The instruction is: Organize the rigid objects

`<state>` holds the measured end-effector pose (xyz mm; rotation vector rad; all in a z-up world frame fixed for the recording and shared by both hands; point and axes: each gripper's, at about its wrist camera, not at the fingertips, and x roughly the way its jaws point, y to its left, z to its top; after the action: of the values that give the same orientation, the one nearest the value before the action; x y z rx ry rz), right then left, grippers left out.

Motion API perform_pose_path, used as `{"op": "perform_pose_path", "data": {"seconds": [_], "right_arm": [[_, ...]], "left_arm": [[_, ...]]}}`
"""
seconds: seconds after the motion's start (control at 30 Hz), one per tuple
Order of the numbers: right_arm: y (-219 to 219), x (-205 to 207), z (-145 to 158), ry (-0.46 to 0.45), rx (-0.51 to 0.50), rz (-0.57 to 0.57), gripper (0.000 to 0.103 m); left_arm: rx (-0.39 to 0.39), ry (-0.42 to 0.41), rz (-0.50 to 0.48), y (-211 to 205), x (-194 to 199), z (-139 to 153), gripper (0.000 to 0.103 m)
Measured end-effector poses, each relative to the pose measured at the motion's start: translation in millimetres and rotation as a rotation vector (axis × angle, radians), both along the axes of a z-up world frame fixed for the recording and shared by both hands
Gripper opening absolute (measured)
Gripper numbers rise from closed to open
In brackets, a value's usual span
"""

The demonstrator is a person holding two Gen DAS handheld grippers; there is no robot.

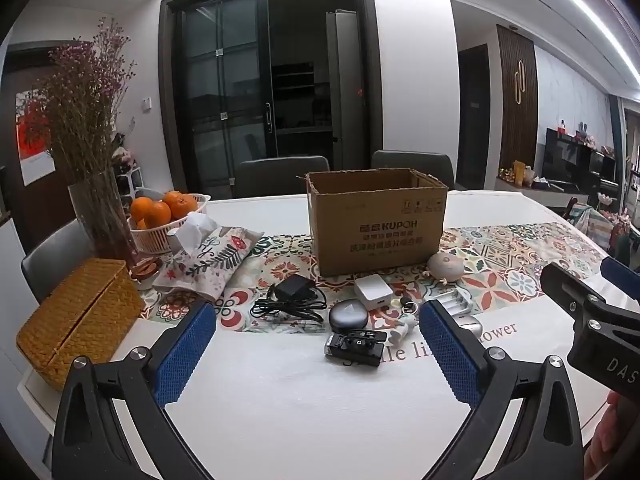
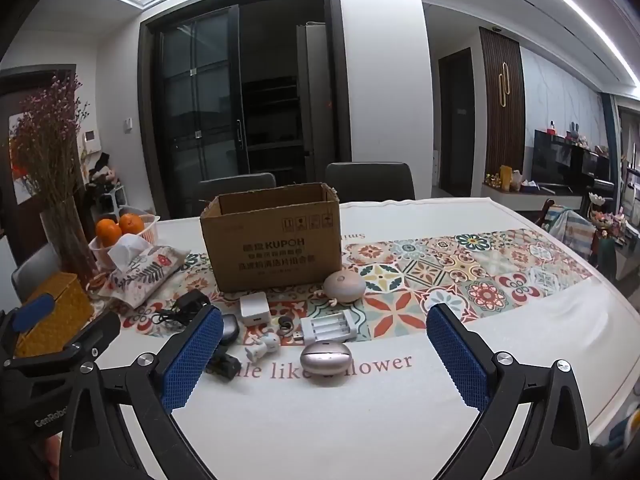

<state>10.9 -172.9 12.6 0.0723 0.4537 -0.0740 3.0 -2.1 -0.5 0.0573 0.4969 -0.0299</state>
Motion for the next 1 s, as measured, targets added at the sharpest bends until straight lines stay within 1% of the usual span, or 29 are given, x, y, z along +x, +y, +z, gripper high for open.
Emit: {"op": "perform_pose_path", "data": {"seconds": [0.03, 0.07, 0.43, 0.47, 0.57, 0.83, 1.0], "right_arm": [[-0.2, 0.4, -0.3, 0.004, 0.007, 0.001, 0.103], [-0.2, 0.4, -0.4, 0.002, 0.009, 0.001, 0.103], [-1.1, -3.7, 1.9, -0.004, -0.001, 0.0, 0.103], [0.4, 1.8, -1.3, -0.002, 0.0, -0.003, 0.103], [0.9, -0.4, 1.1, -0.005, -0.004, -0.005, 0.103], [-1.1, 0.9, 0.3, -0.003, -0.01, -0.009, 0.103], [-1.2, 0.6, -0.2, -0.004, -0.009, -0.008, 0.103]], "left_arm": [[0.001, -0.021, -0.008, 1.2, -5.2, 2.1, 0.103], [-0.014, -0.027, -0.016, 6.0, -6.3, 0.3, 0.103], [0.009, -0.02, 0.001, 2.0, -4.0, -0.1, 0.103], [0.008, -0.02, 0.001, 2.0, -3.7, -0.1, 0.103], [0.001, -0.012, -0.003, 2.7, -2.3, 0.1, 0.103], [0.019, -0.046, 0.023, 3.2, -5.5, 3.5, 0.103], [0.019, -0.052, 0.024, 4.4, -5.5, 4.5, 0.103]]}}
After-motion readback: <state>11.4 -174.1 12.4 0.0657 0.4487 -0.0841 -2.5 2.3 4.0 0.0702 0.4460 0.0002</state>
